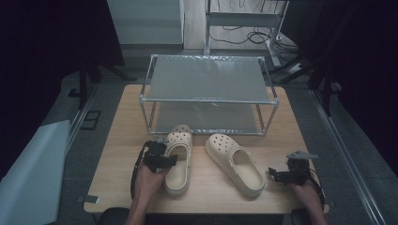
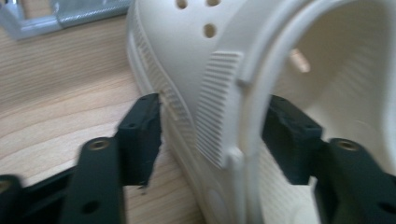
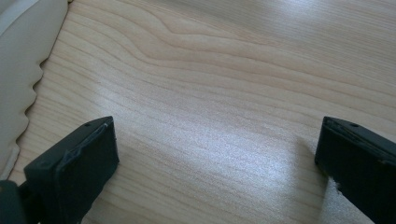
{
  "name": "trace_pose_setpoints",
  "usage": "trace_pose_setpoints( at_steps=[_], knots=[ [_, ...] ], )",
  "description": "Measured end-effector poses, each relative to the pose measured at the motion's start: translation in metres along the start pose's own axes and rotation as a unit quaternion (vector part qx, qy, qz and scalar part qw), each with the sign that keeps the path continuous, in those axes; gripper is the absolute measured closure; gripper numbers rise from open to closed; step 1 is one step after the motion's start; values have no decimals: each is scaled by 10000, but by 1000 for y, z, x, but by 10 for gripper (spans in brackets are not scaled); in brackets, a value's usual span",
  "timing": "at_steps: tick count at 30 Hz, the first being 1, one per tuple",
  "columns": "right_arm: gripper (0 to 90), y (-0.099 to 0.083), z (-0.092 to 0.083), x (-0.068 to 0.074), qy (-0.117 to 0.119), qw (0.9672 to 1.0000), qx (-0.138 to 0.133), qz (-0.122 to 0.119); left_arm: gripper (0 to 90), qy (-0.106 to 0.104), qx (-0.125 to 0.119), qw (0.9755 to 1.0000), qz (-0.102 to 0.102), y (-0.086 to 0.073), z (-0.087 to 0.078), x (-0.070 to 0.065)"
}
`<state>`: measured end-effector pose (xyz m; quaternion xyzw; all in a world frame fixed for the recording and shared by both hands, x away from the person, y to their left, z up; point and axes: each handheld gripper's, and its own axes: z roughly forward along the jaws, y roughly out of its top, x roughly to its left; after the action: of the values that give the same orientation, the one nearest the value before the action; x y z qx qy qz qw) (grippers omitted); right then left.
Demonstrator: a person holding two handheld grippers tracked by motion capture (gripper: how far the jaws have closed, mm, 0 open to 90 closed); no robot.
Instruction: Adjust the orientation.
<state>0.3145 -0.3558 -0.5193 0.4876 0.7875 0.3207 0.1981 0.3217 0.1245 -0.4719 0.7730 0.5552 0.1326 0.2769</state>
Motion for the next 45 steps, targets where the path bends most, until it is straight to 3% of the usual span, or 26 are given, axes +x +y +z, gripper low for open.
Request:
trace_pose_setpoints(
  at_steps=[3,6,10,13,15,18,19,20,21,23,24,28,32,34,35,38,39,41,42,45],
  knots=[
    [0,0,0,0,4,10000,-2,-9,513,92,52,9999,-59,1,2,1],
    [0,0,0,0,13,10000,1,-4,670,154,124,9997,-154,2,1,8],
    [0,0,0,0,17,10000,1,-12,756,329,165,9993,-15,2,-1,10],
    [0,0,0,0,18,10000,1,-17,773,31,143,9998,-122,0,-2,21],
    [0,0,0,0,17,10000,1,-16,776,-34,128,9998,-141,0,-2,23],
    [0,0,0,0,17,10000,2,-16,777,-424,33,9981,-454,-4,-3,37],
    [0,0,0,0,18,10000,1,-16,778,-424,33,9981,-454,-4,-3,37],
    [0,0,0,0,17,10000,-1,-20,779,-678,-16,9957,-627,-7,-3,45],
    [0,0,0,0,17,10000,-1,-20,780,-678,-16,9957,-627,-7,-3,45],
    [0,0,0,0,17,10000,0,-19,780,-921,-52,9924,-812,-10,-4,51],
    [0,0,0,0,17,10000,-1,-20,781,-1095,-103,9894,-950,-13,-4,56],
    [0,0,0,0,18,10000,1,-17,780,-1372,-167,9839,-1135,-18,-5,63],
    [0,0,0,0,18,10000,2,-17,780,-1520,-224,9808,-1205,-21,-8,65],
    [0,0,0,0,18,10000,1,-16,780,-1675,-257,9774,-1264,-22,-13,65],
    [0,0,0,0,18,10000,1,-16,779,-1675,-257,9774,-1264,-22,-13,65],
    [0,0,0,0,18,10000,0,-20,779,-1898,-297,9723,-1331,-23,-21,67],
    [0,0,0,0,18,10000,0,-20,778,-1898,-297,9723,-1331,-23,-21,67],
    [0,0,0,0,18,10000,1,-17,778,-2058,-323,9682,-1383,-23,-25,68],
    [0,0,0,0,18,10000,2,-17,778,-2187,-355,9647,-1423,-22,-29,69],
    [0,0,0,0,18,10000,2,-18,778,-2245,-388,9631,-1430,-19,-36,68]
  ],
)
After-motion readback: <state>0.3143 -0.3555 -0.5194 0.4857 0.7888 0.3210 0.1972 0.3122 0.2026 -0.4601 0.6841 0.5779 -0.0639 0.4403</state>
